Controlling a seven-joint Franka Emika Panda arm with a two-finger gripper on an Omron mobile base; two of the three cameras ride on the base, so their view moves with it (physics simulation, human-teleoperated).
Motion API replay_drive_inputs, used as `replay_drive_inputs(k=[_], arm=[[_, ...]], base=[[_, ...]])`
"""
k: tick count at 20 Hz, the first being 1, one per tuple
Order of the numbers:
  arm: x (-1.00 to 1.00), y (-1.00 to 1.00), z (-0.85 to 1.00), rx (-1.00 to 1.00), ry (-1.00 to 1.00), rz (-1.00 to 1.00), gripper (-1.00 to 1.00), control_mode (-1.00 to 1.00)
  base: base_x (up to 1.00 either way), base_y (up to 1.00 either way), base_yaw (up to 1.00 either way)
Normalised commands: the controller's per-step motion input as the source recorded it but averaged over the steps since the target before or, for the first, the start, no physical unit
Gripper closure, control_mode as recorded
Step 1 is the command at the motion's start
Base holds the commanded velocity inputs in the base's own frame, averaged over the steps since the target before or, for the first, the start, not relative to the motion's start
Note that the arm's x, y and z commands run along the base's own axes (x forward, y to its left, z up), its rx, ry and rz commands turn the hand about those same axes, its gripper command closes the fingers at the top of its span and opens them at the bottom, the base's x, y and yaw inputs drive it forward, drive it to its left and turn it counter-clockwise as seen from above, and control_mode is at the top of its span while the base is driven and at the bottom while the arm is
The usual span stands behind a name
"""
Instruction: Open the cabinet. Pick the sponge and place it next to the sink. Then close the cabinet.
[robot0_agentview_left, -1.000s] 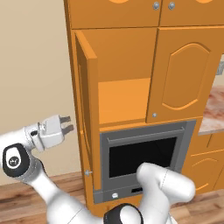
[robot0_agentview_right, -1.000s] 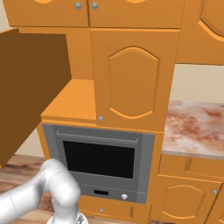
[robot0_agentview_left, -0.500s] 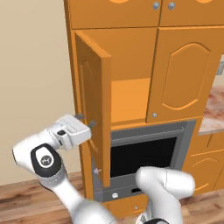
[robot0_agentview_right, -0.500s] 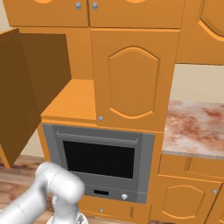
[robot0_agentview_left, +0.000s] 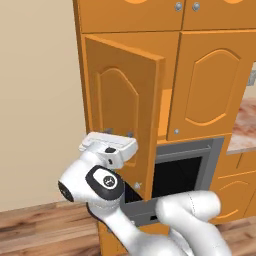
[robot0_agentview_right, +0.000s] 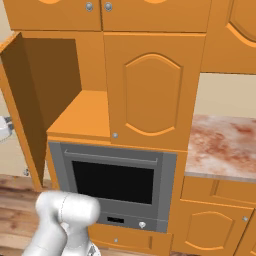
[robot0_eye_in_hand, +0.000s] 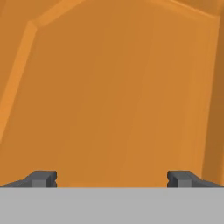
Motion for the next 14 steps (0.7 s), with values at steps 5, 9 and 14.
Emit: replay_drive_inputs(k=[5,9,14], arm=[[0.5,-0.68,0.0,0.0,0.04,0.37,-1.0,-1.0],[0.77,-0.56,0.0,0.0,0.07,0.26,-1.0,-1.0],[1.0,-0.35,0.0,0.0,0.07,0.1,-1.0,-1.0]], base=[[0.0,0.0,0.0],[0.0,0.0,0.0],[0.0,0.0,0.0]])
